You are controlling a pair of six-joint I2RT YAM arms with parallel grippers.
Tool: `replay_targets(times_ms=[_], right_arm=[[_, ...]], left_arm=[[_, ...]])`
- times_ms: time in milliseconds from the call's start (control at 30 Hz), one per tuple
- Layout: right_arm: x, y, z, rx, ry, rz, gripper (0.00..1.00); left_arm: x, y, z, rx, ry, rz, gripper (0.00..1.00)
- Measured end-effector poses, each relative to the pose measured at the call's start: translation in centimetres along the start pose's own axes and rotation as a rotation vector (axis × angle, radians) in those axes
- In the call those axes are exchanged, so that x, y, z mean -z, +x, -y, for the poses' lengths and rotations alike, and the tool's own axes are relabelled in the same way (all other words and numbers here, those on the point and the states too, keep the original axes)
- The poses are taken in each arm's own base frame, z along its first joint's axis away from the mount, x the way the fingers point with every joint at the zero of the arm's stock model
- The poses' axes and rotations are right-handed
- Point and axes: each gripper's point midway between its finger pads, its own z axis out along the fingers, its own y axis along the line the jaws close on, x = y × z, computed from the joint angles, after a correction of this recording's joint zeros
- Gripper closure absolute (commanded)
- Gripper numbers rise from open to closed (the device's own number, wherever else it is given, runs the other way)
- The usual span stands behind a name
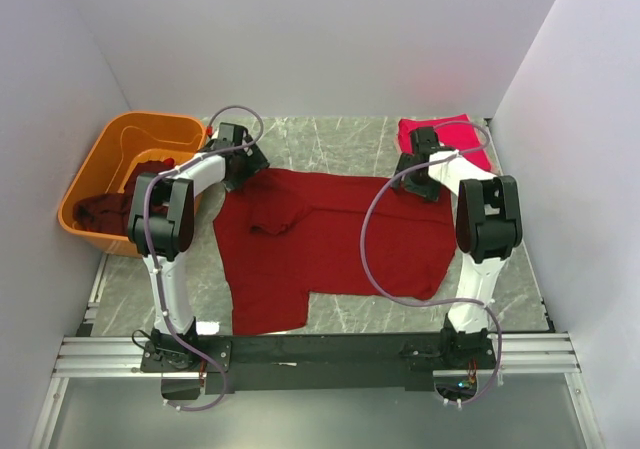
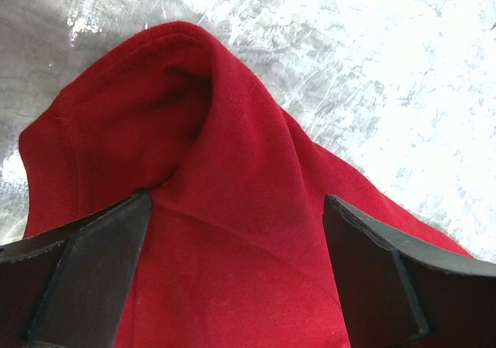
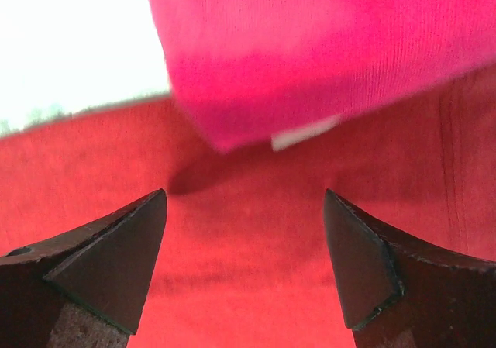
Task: Fold and stack the t-shirts
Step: Fold the tshirt
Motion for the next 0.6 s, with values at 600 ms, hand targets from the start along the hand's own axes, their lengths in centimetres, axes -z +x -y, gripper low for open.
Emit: replay_targets(times_ms=[600], right_arm=[[9.8,13.7,2.5,0.013,-0.082,-0.111,0.11]], left_arm=[[7.5,2.6,3.6,-0.099,0.098,0.046,0.0]])
